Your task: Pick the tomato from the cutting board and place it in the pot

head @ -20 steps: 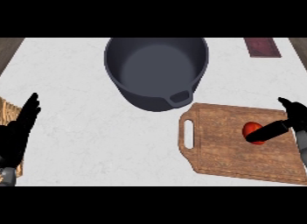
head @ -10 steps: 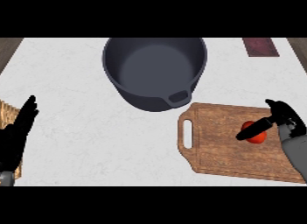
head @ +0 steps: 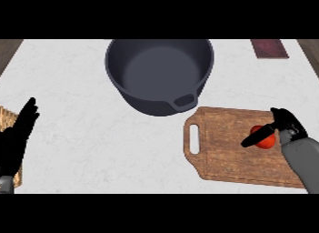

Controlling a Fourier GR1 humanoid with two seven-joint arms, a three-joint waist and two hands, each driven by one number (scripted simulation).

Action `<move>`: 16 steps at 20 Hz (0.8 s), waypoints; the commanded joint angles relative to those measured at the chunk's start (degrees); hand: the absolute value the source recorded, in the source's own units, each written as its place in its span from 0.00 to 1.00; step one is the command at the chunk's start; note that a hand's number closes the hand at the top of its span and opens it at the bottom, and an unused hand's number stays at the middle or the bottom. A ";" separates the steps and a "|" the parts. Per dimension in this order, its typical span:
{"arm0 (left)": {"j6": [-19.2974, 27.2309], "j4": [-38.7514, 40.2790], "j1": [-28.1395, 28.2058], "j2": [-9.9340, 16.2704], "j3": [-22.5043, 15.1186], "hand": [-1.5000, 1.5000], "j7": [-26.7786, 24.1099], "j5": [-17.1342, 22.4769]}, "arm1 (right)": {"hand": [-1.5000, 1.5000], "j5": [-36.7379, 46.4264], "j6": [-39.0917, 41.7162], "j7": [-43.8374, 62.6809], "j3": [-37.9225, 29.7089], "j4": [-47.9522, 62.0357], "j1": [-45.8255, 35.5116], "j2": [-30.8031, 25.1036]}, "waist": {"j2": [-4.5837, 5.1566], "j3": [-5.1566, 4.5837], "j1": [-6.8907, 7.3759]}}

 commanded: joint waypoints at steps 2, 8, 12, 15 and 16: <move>-0.76 0.29 -0.66 -0.89 1.01 0.50 0.39 -1.20 | 0.00 1.49 1.41 5.43 -1.73 1.79 -0.03 1.71 | -0.03 0.00 -0.13; -2.32 2.52 -2.02 -2.05 2.80 0.50 -1.28 -2.34 | 1.00 3.30 5.09 -3.20 -2.67 5.27 0.76 1.86 | 0.03 0.01 -0.11; -4.18 1.57 -2.34 -2.04 3.84 0.50 0.65 -2.43 | 1.00 6.84 3.23 2.32 -1.12 -2.07 2.72 4.94 | -0.06 0.00 -0.27; -4.95 -3.31 0.93 -1.69 4.29 0.50 2.72 -2.33 | 1.00 7.24 3.71 -4.05 -3.41 2.73 3.69 3.39 | -0.05 0.02 -0.03; -5.79 0.49 2.99 -2.41 4.95 0.50 -2.56 -2.34 | 1.00 6.21 5.96 -1.55 -4.95 4.51 -1.22 3.94 | 0.00 0.00 0.15</move>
